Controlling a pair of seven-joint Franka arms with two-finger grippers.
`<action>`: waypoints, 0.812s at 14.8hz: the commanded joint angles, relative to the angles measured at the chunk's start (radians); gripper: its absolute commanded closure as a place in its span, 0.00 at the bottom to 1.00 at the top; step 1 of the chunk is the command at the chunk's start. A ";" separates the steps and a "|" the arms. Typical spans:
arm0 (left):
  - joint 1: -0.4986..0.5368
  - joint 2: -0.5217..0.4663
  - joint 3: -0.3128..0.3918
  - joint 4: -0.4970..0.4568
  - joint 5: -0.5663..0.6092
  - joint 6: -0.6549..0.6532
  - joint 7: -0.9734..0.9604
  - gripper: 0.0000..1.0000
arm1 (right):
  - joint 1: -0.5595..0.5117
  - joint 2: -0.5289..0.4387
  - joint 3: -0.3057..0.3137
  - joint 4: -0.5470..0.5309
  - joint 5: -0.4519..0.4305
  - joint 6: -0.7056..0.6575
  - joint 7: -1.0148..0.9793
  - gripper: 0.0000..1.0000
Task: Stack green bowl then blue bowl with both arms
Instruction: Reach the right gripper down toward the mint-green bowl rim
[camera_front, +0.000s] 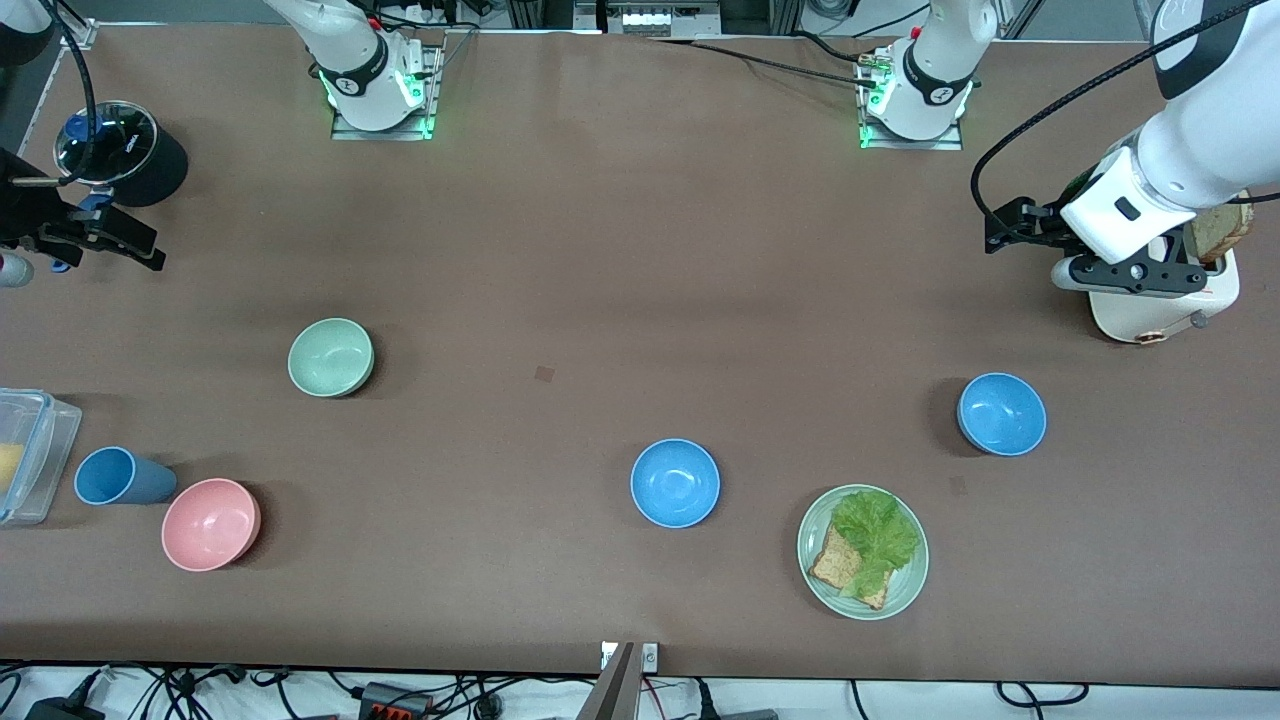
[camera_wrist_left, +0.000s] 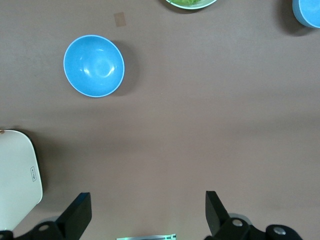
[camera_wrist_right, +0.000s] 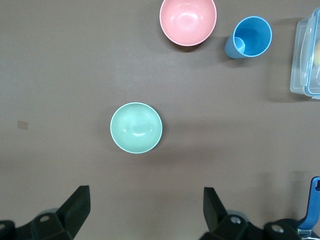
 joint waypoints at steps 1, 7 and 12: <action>0.019 0.014 -0.001 0.031 0.018 -0.013 0.004 0.00 | -0.012 -0.026 0.005 -0.026 -0.010 0.005 -0.013 0.00; 0.019 0.020 -0.007 0.028 0.015 -0.027 0.003 0.00 | -0.012 -0.014 0.005 -0.026 -0.013 0.013 -0.013 0.00; 0.019 0.020 -0.010 0.028 0.015 -0.036 0.003 0.00 | -0.017 0.148 0.005 -0.028 -0.015 0.105 -0.013 0.00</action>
